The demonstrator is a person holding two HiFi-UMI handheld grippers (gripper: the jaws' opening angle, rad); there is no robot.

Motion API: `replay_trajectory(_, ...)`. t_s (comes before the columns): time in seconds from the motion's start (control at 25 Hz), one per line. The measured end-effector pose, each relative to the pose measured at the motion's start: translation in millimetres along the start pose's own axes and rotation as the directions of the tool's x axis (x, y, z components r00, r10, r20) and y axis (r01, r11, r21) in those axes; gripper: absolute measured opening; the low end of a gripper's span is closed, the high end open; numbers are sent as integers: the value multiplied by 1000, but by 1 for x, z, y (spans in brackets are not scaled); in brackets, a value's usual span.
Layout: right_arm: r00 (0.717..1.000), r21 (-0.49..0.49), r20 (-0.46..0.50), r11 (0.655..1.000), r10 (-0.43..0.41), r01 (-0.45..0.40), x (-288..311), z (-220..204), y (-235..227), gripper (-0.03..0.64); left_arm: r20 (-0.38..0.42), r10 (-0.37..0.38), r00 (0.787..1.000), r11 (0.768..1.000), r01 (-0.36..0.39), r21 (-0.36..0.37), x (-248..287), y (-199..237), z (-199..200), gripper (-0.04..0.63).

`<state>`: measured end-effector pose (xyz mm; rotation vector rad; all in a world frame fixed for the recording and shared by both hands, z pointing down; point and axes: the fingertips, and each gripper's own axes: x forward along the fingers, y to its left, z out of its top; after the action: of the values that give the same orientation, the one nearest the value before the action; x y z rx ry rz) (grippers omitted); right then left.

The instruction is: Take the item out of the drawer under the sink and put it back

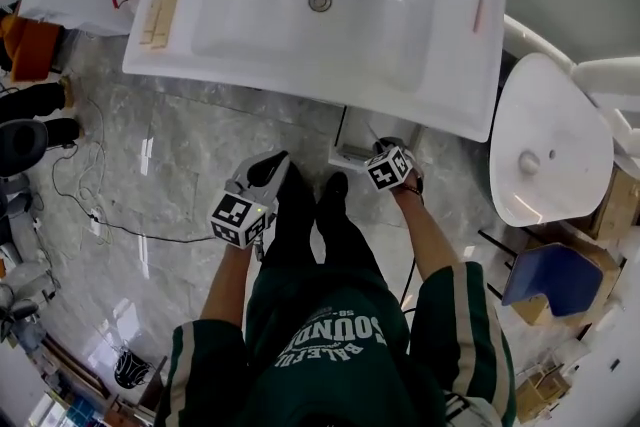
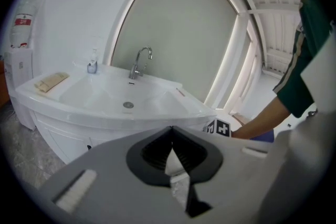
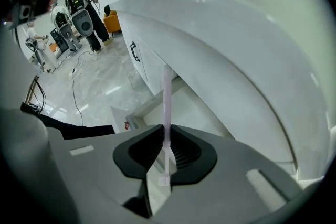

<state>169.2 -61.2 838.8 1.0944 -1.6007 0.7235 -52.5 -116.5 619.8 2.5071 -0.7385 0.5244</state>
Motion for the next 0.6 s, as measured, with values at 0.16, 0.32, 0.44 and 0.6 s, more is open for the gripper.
replay_trajectory(0.16, 995, 34, 100, 999, 25, -28, -45, 16, 14, 49, 28, 1, 1000, 1000, -2, 23, -6, -12, 18, 51)
replay_trajectory(0.32, 980, 35, 197, 999, 16, -24, -90, 34, 20, 49, 64, 2, 998, 999, -4, 37, -12, -19, 34, 51)
replay_trajectory(0.44, 965, 43, 261, 998, 27, -39, -123, 47, 30, 49, 85, 1, 996, 999, -6, 54, -21, -24, 45, 51)
replay_trajectory(0.6, 928, 59, 373, 997, 29, -55, -170, 70, 30, 49, 106, -4, 994, 996, -5, 90, -29, -31, 61, 51)
